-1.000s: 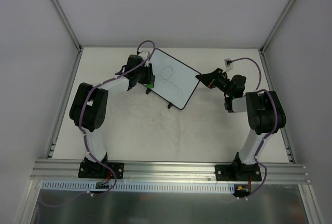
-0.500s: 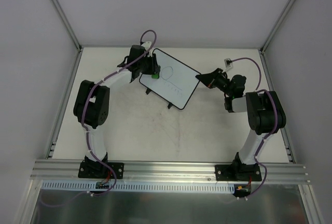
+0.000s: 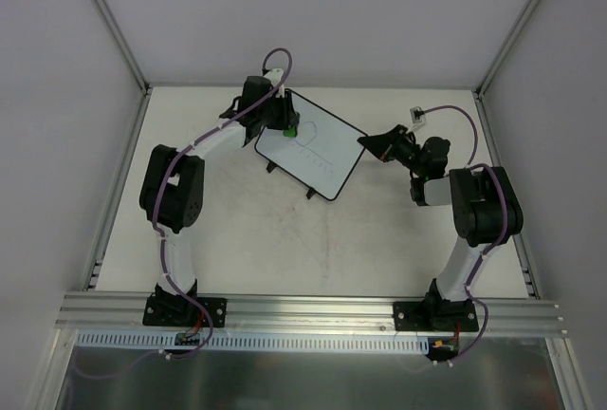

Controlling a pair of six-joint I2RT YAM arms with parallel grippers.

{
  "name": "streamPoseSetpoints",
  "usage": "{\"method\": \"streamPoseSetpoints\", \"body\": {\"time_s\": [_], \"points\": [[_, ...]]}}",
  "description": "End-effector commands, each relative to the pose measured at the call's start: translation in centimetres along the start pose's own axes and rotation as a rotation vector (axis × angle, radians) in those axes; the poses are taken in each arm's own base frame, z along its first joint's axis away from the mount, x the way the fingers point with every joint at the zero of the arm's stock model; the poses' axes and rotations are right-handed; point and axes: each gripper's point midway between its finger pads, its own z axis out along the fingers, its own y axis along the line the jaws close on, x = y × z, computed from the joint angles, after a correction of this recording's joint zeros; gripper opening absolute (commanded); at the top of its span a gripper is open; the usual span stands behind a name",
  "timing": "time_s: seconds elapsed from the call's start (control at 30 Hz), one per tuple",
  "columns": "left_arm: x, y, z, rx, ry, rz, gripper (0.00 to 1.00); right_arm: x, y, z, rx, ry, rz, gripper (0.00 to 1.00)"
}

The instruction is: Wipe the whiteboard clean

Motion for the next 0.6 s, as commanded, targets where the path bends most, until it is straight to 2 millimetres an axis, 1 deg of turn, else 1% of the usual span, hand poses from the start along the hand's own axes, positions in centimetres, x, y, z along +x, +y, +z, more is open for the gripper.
{"method": "streamPoseSetpoints", "body": {"time_s": [0.0, 0.13, 0.17, 0.23, 0.27, 0.33, 0.37, 0.43, 0.47, 0.53, 0.57], "points": [[1.4, -0.5, 0.4, 0.007, 0.026, 0.005, 0.0, -2.9, 5.3, 0.0, -0.191, -0.095, -0.235, 0.0], [3.4, 0.0, 0.2, -0.009, 0.063, 0.0, 0.0, -2.8, 5.2, 0.0, -0.189, -0.096, -0.234, 0.0], [4.4, 0.3, 0.2, -0.019, 0.079, -0.002, 0.0, -2.8, 5.2, 0.0, -0.189, -0.096, -0.234, 0.0], [4.9, 0.4, 0.0, -0.029, 0.08, 0.008, 0.0, -2.8, 5.2, 0.0, -0.189, -0.095, -0.233, 0.0], [5.8, 0.7, -0.1, -0.038, 0.085, 0.008, 0.0, -2.8, 5.1, 0.0, -0.188, -0.096, -0.233, 0.0], [6.0, 1.0, -0.5, -0.054, 0.075, 0.011, 0.0, -2.8, 5.2, 0.0, -0.189, -0.095, -0.233, 0.0], [6.8, 1.3, -0.6, -0.059, 0.082, 0.009, 0.0, -2.7, 5.1, 0.0, -0.188, -0.094, -0.232, 0.0], [7.2, 1.0, -1.0, -0.045, 0.082, 0.002, 0.0, -2.7, 5.2, 0.0, -0.189, -0.093, -0.232, 0.0], [8.2, 1.1, -1.3, -0.042, 0.098, -0.006, 0.0, -2.8, 5.1, 0.0, -0.187, -0.095, -0.232, 0.0], [8.6, 0.9, -1.5, -0.03, 0.093, -0.009, 0.0, -2.8, 5.2, 0.0, -0.189, -0.095, -0.233, 0.0], [9.8, 1.1, -1.7, -0.033, 0.111, -0.014, 0.0, -2.7, 5.2, 0.0, -0.189, -0.093, -0.232, 0.0]]}}
